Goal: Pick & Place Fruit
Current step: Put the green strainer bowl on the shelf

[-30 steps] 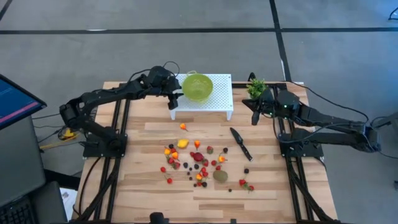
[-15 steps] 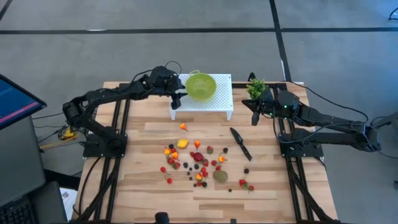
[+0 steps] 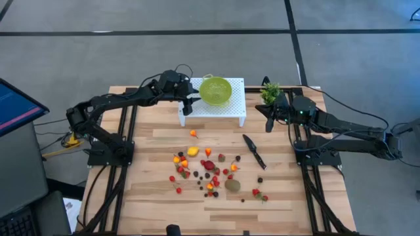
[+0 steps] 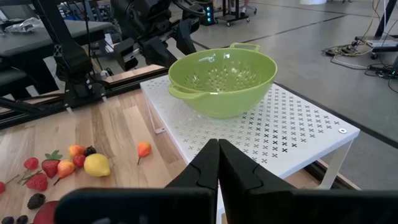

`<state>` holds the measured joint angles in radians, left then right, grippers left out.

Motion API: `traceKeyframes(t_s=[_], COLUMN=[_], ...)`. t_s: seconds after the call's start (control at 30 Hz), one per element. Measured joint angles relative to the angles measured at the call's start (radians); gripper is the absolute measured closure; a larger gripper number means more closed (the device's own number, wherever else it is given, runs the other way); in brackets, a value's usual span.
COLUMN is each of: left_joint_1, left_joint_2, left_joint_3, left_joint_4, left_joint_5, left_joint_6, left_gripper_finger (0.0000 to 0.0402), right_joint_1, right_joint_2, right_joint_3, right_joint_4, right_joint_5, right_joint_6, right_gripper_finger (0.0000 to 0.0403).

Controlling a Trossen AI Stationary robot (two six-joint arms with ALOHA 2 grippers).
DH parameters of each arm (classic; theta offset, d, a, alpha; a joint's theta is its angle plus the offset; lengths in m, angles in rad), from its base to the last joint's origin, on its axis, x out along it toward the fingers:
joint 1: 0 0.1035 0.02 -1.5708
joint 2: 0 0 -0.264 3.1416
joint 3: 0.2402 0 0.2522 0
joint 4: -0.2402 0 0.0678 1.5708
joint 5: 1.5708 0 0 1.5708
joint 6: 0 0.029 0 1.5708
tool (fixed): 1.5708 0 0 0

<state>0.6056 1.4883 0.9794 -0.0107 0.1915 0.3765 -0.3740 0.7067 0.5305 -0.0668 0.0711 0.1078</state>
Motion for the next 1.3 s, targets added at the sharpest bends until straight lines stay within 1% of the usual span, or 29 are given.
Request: traceKeyframes(t_s=[0.17,0.27,0.33,0.43,0.53,0.6,0.73,0.9,1.07,1.17,1.3], left_joint_1=[0.0,0.005,0.005,-0.004,-0.012,-0.013,-0.011,-0.029,-0.064,-0.094,-0.128], left_joint_2=[0.0,-0.032,-0.07,-0.145,-0.24,-0.303,-0.404,-0.475,-0.512,-0.526,-0.537], left_joint_3=[0.0,0.0,0.0,0.0,0.0,0.0,0.0,0.0,0.0,0.0,0.0], left_joint_4=[-0.001,-0.072,-0.103,-0.154,-0.196,-0.217,-0.218,-0.236,-0.248,-0.246,-0.248], left_joint_5=[-0.003,-0.052,-0.086,-0.096,-0.094,-0.09,-0.089,-0.063,-0.063,-0.063,-0.063], left_joint_6=[0.0,0.0,-0.001,-0.019,-0.073,-0.142,-0.3,-0.384,-0.483,-0.496,-0.498], left_gripper_finger=[0.0259,0.0259,0.0259,0.0259,0.0259,0.0259,0.0259,0.0259,0.0259,0.0259,0.0259], right_joint_1=[0.0,0.0,0.001,0.002,-0.001,-0.011,-0.047,-0.08,-0.134,-0.155,-0.173], right_joint_2=[0.0,0.0,0.0,0.0,0.024,0.05,0.15,0.308,0.449,0.53,0.612], right_joint_3=[0.0,0.0,0.0,0.0,0.002,0.002,0.044,0.14,0.226,0.272,0.32], right_joint_4=[0.0,0.0,0.0,0.002,0.032,0.037,0.046,0.049,0.047,0.044,0.046], right_joint_5=[0.0,0.0,0.0,0.0,0.001,0.001,-0.009,-0.022,-0.032,-0.084,-0.098], right_joint_6=[-0.002,0.005,0.02,0.024,0.048,0.044,0.028,-0.046,-0.072,-0.082,-0.082], right_gripper_finger=[0.0403,0.0403,0.0403,0.0403,0.0403,0.0403,0.0403,0.0403,0.0403,0.0403,0.0403])
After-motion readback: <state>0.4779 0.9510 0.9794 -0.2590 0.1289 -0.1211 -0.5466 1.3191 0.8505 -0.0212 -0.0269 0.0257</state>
